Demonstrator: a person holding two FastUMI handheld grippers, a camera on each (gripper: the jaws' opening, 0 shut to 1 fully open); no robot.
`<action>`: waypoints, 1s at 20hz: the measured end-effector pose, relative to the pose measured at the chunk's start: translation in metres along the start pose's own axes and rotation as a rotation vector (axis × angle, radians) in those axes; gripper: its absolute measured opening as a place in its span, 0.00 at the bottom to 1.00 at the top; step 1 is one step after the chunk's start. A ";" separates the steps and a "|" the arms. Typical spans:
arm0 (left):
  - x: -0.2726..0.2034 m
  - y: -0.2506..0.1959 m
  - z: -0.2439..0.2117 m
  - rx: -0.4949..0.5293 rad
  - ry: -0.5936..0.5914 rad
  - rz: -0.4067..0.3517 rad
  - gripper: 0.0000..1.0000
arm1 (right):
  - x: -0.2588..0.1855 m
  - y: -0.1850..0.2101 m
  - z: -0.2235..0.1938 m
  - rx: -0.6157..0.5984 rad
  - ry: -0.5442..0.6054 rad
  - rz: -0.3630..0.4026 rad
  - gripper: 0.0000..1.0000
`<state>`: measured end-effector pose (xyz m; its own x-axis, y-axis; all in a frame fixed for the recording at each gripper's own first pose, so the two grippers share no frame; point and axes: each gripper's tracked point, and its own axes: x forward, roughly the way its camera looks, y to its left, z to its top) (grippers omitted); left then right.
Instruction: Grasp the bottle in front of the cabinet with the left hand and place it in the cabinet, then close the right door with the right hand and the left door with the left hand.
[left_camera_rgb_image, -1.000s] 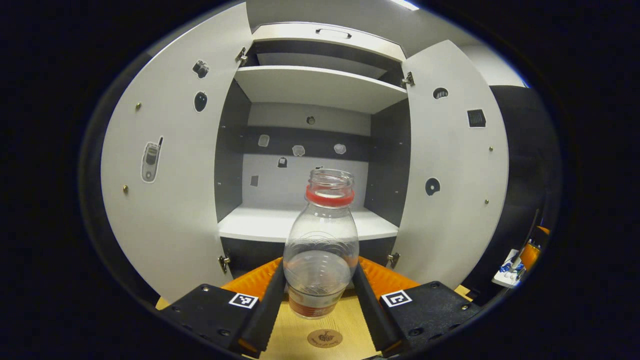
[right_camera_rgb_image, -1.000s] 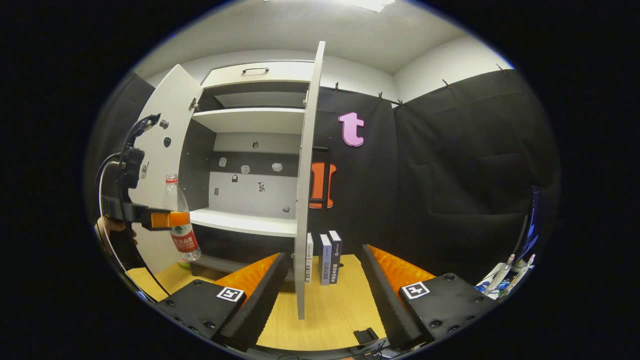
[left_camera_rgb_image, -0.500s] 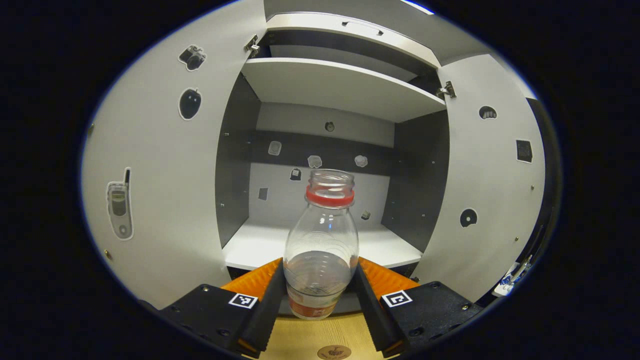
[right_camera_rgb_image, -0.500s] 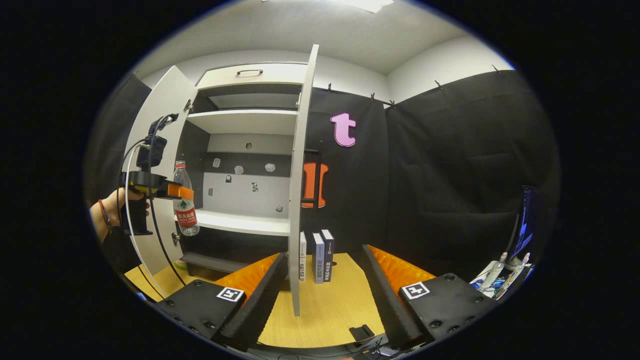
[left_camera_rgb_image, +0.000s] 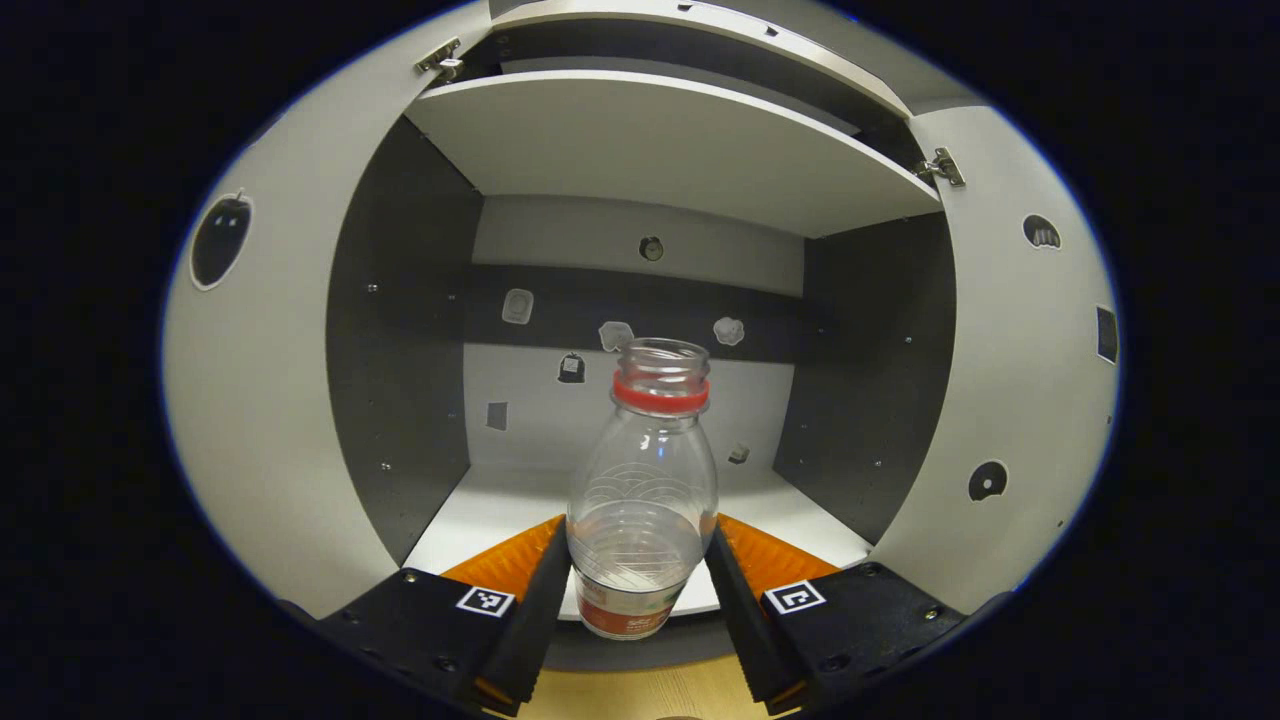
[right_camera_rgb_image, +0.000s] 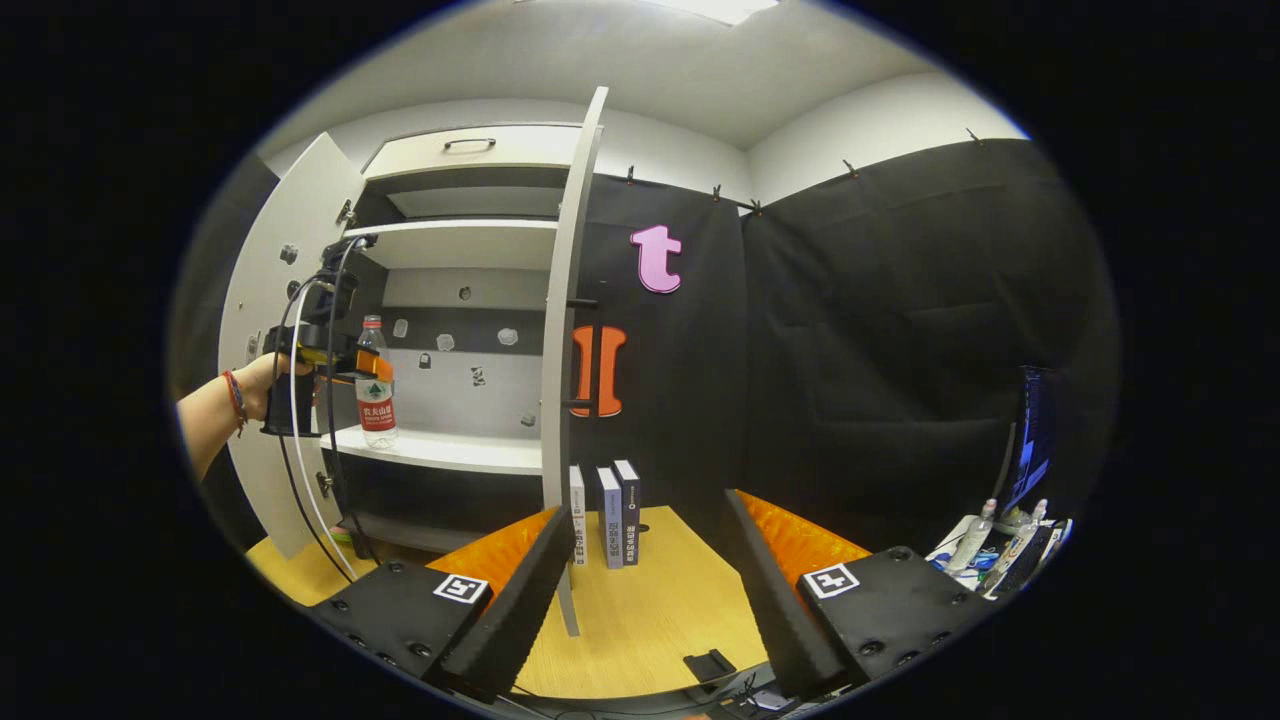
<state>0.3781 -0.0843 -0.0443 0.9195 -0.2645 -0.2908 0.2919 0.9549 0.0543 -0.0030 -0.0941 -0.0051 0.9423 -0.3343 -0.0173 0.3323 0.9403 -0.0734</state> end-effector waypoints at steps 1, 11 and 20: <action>0.008 -0.004 -0.001 0.004 0.009 -0.006 0.76 | 0.002 -0.002 -0.001 0.000 0.001 -0.010 0.98; 0.064 -0.022 -0.018 -0.044 0.080 -0.045 0.78 | 0.013 -0.012 -0.009 0.003 0.031 -0.076 0.98; 0.055 -0.022 -0.021 -0.082 0.089 -0.034 0.95 | 0.017 -0.012 -0.010 -0.001 0.033 -0.064 0.94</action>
<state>0.4167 -0.1175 -0.0817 0.8811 -0.2875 -0.3754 0.2968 0.9543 -0.0343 0.0089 -0.1118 -0.0145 0.9174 -0.3954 -0.0453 0.3914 0.9170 -0.0766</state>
